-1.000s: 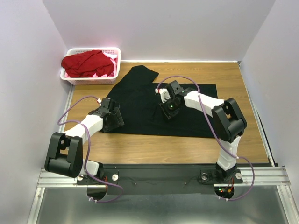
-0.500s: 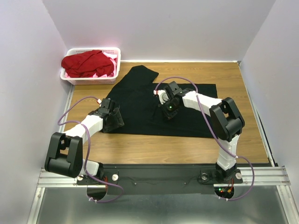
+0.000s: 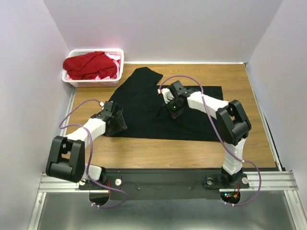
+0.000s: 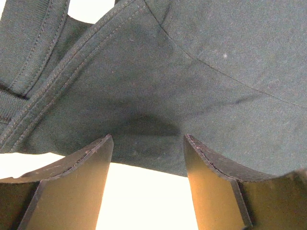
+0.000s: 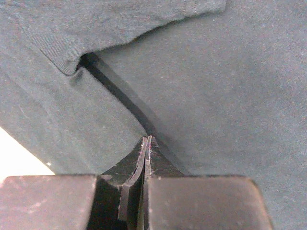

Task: Fold and stack the t-shirts
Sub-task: Fold the tshirt

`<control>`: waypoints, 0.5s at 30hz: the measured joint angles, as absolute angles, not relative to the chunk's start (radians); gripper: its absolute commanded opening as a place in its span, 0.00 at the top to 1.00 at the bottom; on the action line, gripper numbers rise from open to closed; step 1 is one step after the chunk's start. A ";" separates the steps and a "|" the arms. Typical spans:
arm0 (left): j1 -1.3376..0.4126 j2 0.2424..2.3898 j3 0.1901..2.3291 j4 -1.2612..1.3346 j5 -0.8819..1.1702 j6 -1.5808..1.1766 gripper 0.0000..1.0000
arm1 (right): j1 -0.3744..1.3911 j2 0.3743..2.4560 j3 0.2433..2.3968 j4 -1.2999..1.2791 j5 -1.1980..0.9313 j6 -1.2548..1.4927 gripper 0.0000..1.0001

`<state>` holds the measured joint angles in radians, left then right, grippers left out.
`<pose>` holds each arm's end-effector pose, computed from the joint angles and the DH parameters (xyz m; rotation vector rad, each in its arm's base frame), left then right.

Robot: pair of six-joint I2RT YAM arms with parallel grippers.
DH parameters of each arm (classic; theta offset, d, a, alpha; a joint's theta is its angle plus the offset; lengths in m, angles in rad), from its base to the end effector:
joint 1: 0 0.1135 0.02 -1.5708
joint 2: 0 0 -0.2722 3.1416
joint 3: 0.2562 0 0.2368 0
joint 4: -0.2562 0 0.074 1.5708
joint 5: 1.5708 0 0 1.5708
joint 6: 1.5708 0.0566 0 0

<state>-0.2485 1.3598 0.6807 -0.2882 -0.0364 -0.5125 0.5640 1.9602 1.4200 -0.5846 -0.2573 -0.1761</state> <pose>0.2458 -0.0602 0.1750 -0.3508 2.5325 -0.2523 0.3356 0.2293 0.1828 -1.0568 2.5039 0.4636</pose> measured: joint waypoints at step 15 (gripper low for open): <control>-0.244 1.348 0.681 -0.296 -0.036 -0.510 0.27 | 0.554 1.932 1.413 -0.589 -0.152 -0.136 0.57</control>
